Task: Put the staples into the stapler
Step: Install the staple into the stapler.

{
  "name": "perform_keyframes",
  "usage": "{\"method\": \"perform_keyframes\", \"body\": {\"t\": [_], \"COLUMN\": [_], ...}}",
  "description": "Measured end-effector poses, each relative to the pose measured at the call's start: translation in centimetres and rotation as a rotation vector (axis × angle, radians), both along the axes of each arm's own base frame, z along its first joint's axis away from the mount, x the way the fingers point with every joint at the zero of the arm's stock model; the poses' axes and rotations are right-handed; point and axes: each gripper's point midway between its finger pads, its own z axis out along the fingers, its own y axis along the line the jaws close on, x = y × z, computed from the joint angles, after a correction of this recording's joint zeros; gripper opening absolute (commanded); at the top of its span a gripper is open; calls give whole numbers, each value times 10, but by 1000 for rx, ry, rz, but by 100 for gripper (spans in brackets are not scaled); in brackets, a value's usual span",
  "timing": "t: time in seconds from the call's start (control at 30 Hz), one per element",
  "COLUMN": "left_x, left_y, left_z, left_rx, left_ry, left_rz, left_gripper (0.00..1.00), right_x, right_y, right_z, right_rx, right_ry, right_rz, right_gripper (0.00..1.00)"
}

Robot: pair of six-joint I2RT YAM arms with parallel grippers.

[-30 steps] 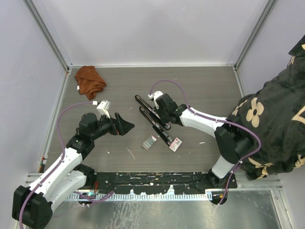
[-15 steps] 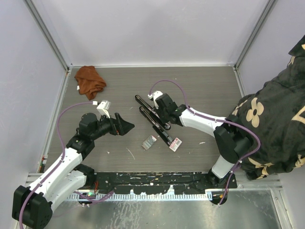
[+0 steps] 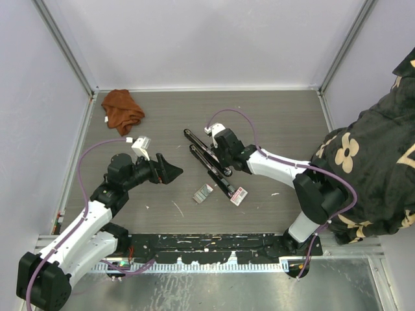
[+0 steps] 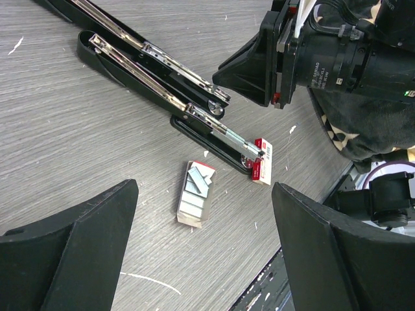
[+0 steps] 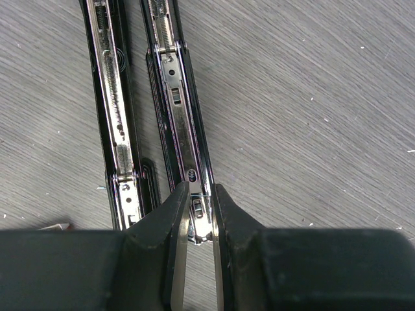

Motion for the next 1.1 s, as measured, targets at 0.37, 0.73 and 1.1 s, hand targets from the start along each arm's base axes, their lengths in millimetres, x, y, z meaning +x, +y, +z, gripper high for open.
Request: {"method": "perform_keyframes", "body": {"t": [0.37, 0.73, 1.1], "left_x": [-3, -5, -5], "left_y": [0, 1, 1], "left_z": [3, 7, 8], "left_rx": [-17, -24, -26], "left_ry": [1, -14, -16], "left_rz": [2, 1, -1], "left_gripper": [87, 87, 87], "right_x": [0, 1, 2], "right_y": [1, 8, 8], "right_z": [2, 5, 4], "right_rx": [27, 57, 52], "right_ry": [-1, -11, -17], "right_rz": [-11, 8, 15], "right_gripper": [17, 17, 17]}}
